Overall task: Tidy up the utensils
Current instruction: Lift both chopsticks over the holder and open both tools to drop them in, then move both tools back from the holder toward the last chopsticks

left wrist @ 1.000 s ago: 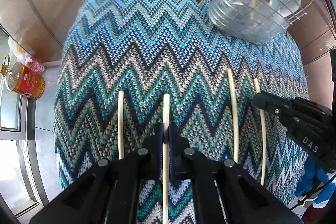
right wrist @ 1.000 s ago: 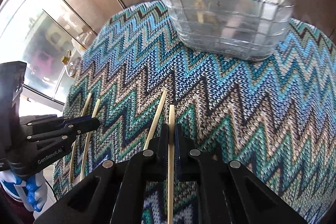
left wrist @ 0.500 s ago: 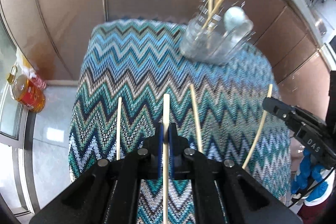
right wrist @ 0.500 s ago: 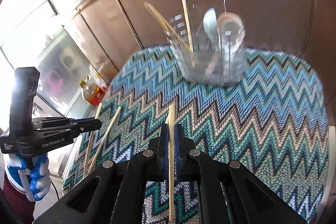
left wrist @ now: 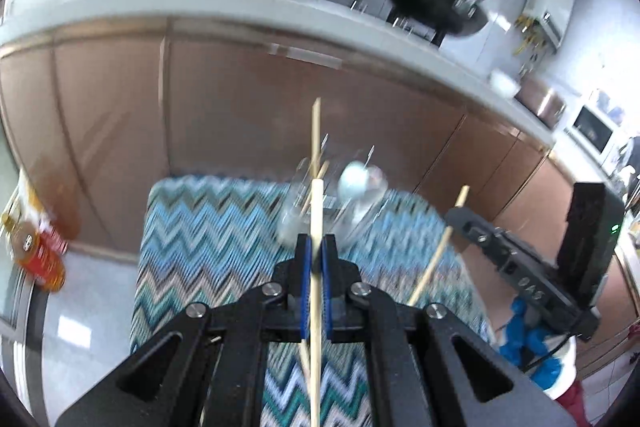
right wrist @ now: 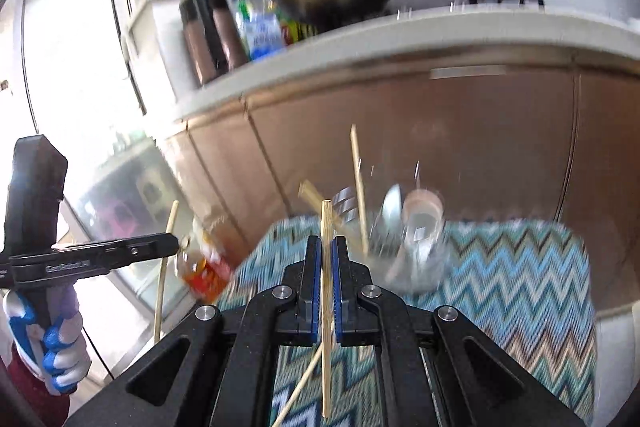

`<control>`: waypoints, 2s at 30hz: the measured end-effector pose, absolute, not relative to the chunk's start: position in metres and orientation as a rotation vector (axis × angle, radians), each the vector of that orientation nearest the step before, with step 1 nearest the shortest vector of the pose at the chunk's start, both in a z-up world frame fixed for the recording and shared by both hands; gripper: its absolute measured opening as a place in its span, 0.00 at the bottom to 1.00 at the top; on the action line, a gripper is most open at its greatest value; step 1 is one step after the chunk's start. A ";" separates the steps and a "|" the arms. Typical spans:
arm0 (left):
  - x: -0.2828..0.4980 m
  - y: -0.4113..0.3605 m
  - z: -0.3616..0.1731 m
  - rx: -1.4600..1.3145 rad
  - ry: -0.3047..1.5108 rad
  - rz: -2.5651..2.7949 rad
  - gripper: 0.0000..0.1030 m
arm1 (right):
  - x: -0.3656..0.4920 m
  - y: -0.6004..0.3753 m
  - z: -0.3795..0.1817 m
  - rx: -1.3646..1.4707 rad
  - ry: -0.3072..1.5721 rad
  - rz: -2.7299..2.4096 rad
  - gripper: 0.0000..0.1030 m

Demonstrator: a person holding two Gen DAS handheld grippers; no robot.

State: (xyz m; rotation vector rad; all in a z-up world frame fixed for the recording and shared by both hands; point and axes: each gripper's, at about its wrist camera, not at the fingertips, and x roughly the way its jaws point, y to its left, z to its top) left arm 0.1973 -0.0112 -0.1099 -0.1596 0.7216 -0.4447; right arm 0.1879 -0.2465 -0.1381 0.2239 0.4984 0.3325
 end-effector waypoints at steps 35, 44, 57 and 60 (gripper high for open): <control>0.360 -0.085 -0.139 -0.193 0.270 -0.225 0.06 | 0.329 -0.229 -0.167 0.114 0.301 0.295 0.06; 0.329 -0.067 -0.126 -0.173 0.251 -0.203 0.16 | 0.308 -0.231 -0.158 0.092 0.310 0.233 0.20; 0.235 -0.021 -0.086 -0.108 0.236 -0.128 0.30 | 0.220 -0.196 -0.118 -0.016 0.331 -0.016 0.31; 0.210 -0.012 -0.080 -0.094 0.237 -0.122 0.31 | 0.194 -0.188 -0.113 -0.036 0.313 -0.038 0.32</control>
